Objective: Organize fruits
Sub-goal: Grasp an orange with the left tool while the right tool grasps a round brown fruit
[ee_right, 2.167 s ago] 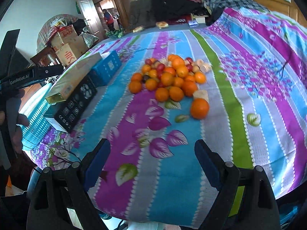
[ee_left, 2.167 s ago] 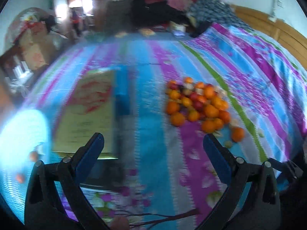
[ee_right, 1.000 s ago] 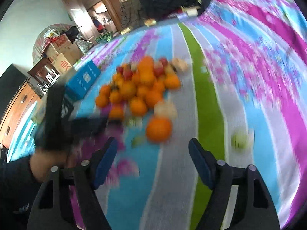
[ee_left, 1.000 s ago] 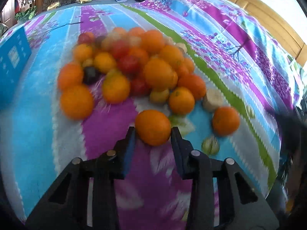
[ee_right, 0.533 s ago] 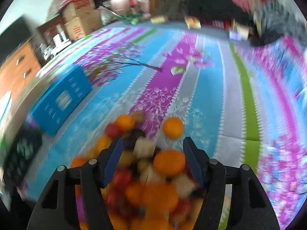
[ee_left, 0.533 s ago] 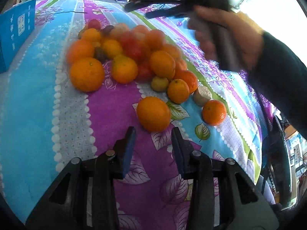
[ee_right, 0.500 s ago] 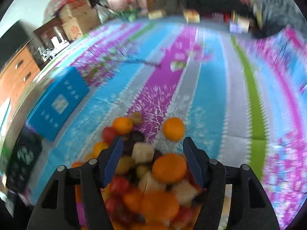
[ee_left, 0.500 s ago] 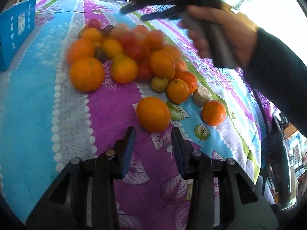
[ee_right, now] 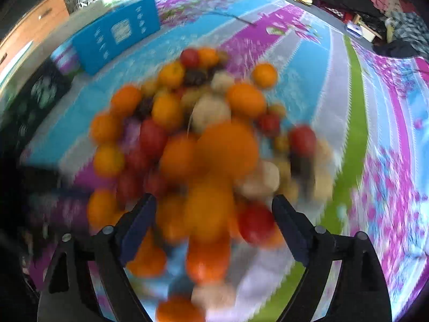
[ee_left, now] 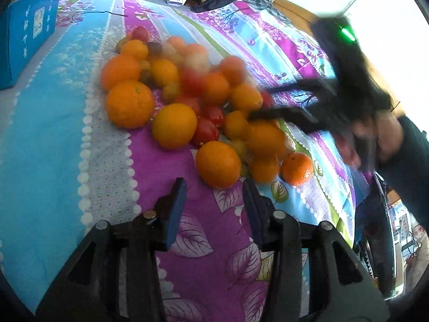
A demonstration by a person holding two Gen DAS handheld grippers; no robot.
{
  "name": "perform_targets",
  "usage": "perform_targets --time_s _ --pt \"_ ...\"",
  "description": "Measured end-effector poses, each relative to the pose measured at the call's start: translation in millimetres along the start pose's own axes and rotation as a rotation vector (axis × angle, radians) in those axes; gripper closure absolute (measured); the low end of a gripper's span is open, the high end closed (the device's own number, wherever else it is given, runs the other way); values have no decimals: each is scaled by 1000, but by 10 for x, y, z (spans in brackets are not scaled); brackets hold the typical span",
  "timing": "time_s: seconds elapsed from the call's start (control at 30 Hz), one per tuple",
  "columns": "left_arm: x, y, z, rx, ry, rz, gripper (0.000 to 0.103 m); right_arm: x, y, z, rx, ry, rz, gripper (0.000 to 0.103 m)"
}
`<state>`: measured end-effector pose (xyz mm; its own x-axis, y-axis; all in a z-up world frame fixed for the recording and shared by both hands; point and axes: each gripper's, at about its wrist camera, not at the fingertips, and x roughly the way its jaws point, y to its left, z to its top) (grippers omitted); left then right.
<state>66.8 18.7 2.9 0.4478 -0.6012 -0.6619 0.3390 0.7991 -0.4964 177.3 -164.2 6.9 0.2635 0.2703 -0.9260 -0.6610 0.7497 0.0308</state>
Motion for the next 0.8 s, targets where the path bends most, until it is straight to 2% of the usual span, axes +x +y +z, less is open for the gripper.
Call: perform_targets --time_s 0.17,0.23,0.37,0.6,0.73,0.8 --pt "-63 27 -33 -10 0 13 53 -276 43 -654 144 -54 76 14" --pt "-94 32 -63 -11 1 19 52 -354 54 -805 181 -75 81 14" --pt "-119 21 -97 -7 1 39 52 -542 -48 -1050 295 -173 87 14" --pt "-121 23 -131 1 2 50 50 -617 -227 -968 396 -261 65 17" --pt "-120 -4 -142 11 -1 51 47 -651 -370 -884 414 -302 60 34" --pt "-119 -5 -142 13 -1 50 46 -653 -428 -858 414 -310 58 36"
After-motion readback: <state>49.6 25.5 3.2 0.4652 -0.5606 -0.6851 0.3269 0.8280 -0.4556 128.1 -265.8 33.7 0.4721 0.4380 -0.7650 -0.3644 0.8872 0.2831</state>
